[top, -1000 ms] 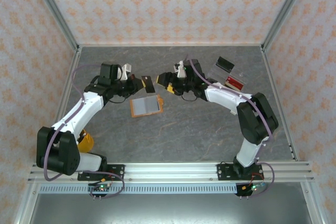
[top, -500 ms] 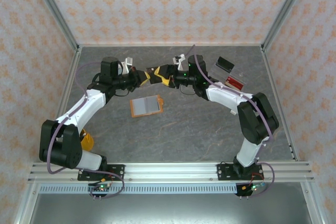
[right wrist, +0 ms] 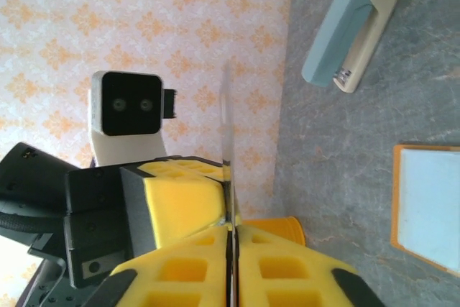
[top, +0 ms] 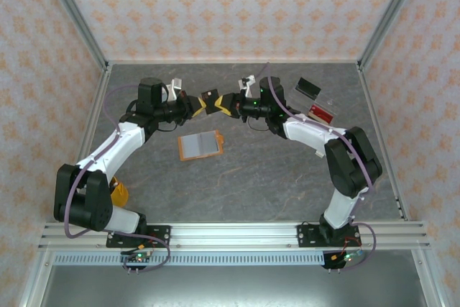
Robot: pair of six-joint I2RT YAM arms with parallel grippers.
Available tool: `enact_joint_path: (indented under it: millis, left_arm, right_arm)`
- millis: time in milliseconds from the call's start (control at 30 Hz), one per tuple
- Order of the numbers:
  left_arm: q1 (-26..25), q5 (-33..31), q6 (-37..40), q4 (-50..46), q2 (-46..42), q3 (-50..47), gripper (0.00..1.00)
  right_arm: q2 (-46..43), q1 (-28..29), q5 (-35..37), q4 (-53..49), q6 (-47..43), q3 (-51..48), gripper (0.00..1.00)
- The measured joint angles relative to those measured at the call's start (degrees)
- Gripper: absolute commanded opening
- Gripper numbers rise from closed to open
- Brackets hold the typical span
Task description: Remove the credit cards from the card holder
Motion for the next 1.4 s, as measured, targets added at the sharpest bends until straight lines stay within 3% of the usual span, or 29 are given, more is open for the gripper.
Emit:
enact_joint_path:
  millis: [33,100,200,400,600,833,1033,1400]
  left_arm:
    - [0.0,-0.1,0.4,-1.1,0.0,0.2,0.07]
    - [-0.1,-1.1,2.6,-5.3,0.0,1.5,0.35]
    - [-0.2,-6.2,7.3,-14.2,-0.3,5.1,0.66]
    - [-0.1,-21.7,18.0,-29.6,-3.4,10.3,0.88]
    - [0.0,-36.8,24.6,-38.5,-5.3,10.5,1.0]
    - [0.3,-43.7,26.9,-40.6,-5.9,10.4,1.0]
    - [1.2,-43.8,27.1,-40.7,-6.2,10.1,1.0]
    - [3.7,-37.7,27.1,-40.2,-6.0,9.3,1.0]
  right_arm:
    - [0.0,0.0,0.0,-0.7,-0.7,0.0,0.0]
    - [-0.2,0.0,0.1,-3.3,-3.3,0.3,0.0]
    - [-1.4,0.1,2.9,-11.4,-9.7,1.5,0.0]
    - [-5.0,-0.2,18.0,-33.1,-29.3,7.8,0.0]
    - [-6.8,-3.7,31.8,-45.4,-45.3,14.2,0.0]
    - [-6.8,-12.4,39.5,-51.2,-60.3,16.6,0.0]
    - [-6.2,-17.2,42.5,-54.2,-75.2,21.5,0.0]
    - [4.3,-28.6,37.7,-61.5,-95.6,32.1,0.0]
